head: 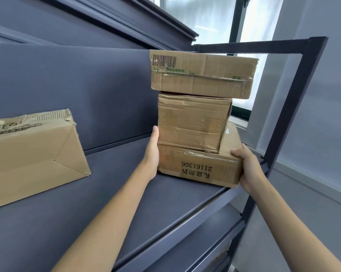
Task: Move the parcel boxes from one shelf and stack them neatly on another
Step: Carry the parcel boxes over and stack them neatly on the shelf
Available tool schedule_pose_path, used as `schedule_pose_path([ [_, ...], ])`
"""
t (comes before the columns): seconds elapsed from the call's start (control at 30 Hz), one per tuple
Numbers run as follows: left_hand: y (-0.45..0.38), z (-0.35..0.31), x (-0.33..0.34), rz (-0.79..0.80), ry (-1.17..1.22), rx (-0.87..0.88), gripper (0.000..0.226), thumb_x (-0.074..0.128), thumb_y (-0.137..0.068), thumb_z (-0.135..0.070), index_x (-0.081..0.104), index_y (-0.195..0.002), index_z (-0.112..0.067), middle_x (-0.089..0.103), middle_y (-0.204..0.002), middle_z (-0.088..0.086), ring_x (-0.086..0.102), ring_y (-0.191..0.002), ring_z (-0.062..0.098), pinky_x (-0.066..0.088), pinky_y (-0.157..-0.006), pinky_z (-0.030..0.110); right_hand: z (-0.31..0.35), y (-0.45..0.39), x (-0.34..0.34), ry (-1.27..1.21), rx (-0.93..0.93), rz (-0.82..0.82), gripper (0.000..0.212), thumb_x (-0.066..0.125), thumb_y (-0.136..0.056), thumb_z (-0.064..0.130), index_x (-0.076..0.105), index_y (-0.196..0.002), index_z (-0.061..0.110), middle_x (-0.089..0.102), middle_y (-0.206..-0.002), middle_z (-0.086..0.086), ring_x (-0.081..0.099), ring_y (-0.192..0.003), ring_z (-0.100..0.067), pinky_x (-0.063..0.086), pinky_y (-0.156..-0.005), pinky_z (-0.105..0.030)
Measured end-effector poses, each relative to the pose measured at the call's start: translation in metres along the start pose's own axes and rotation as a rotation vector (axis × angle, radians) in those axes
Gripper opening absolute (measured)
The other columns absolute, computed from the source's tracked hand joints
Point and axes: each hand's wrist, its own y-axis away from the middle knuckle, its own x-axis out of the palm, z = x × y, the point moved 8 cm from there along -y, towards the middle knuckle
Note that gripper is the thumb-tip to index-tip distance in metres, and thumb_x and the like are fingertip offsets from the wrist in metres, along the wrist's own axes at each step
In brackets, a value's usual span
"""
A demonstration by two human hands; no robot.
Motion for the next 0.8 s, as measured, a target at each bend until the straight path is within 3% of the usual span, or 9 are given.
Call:
schedule_pose_path([
  [0.1,-0.001,-0.007,-0.012,0.007,-0.017,0.013,0.117,0.045,-0.041,-0.099,0.040,-0.141,-0.037,0.040,-0.148,-0.007,0.033,-0.137,0.016,0.021,-0.115,0.046,0.004,0.005,0.014,-0.006,0.015,0.017,0.060,0.050,-0.070,0.025,0.049,-0.130,0.022,0.066,-0.098,-0.005,0.061,-0.078,-0.019,0.050,-0.061,-0.032],
  [0.27,0.018,-0.037,-0.034,0.007,-0.074,0.094,0.091,0.037,-0.065,-0.084,0.040,-0.141,-0.034,0.044,-0.144,-0.009,0.037,-0.135,0.013,0.023,-0.115,0.045,0.004,0.013,0.043,-0.022,-0.012,0.052,0.041,0.040,-0.090,0.014,0.050,-0.129,0.020,0.064,-0.103,-0.008,0.059,-0.083,-0.021,0.048,-0.067,-0.033],
  [0.4,0.040,-0.062,-0.057,-0.023,-0.108,0.182,0.085,0.035,-0.072,-0.080,0.041,-0.141,-0.031,0.046,-0.143,-0.010,0.038,-0.134,0.010,0.024,-0.115,0.042,0.010,0.023,0.067,-0.080,-0.039,0.136,0.046,0.045,-0.084,0.016,0.051,-0.129,0.019,0.064,-0.107,-0.008,0.060,-0.085,-0.021,0.049,-0.066,-0.033],
  [0.5,0.081,-0.067,-0.068,-0.100,-0.104,0.216,0.078,0.035,-0.076,-0.073,0.043,-0.140,-0.029,0.048,-0.141,-0.010,0.040,-0.133,0.009,0.024,-0.115,0.041,0.012,0.041,0.077,-0.086,-0.047,0.241,0.049,0.045,-0.080,0.016,0.053,-0.128,0.020,0.065,-0.112,-0.007,0.060,-0.090,-0.021,0.047,-0.073,-0.035],
  [0.6,0.128,-0.070,-0.080,-0.227,-0.094,0.264,0.071,0.036,-0.077,-0.070,0.050,-0.134,-0.030,0.053,-0.136,-0.010,0.044,-0.129,0.009,0.027,-0.114,0.041,0.011,0.064,0.084,-0.102,-0.025,0.326,0.044,0.042,-0.086,0.012,0.054,-0.128,0.020,0.066,-0.105,-0.002,0.059,-0.086,-0.018,0.046,-0.068,-0.033],
  [0.7,0.178,-0.072,-0.084,-0.378,-0.089,0.295,0.060,0.037,-0.079,-0.067,0.053,-0.126,-0.034,0.055,-0.134,-0.010,0.046,-0.127,0.009,0.029,-0.113,0.041,0.009,0.090,0.089,-0.096,0.022,0.448,0.054,0.050,-0.072,0.019,0.055,-0.125,0.015,0.066,-0.108,-0.003,0.059,-0.091,-0.020,0.045,-0.070,-0.034],
  [0.8,0.230,-0.060,-0.076,-0.465,-0.070,0.293,0.039,0.034,-0.092,-0.060,0.062,-0.108,-0.038,0.064,-0.120,-0.012,0.055,-0.117,0.007,0.036,-0.109,0.041,0.000,0.119,0.082,-0.120,0.069,0.501,0.040,0.046,-0.080,0.011,0.057,-0.118,0.015,0.068,-0.103,-0.001,0.061,-0.088,-0.017,0.045,-0.072,-0.031],
])
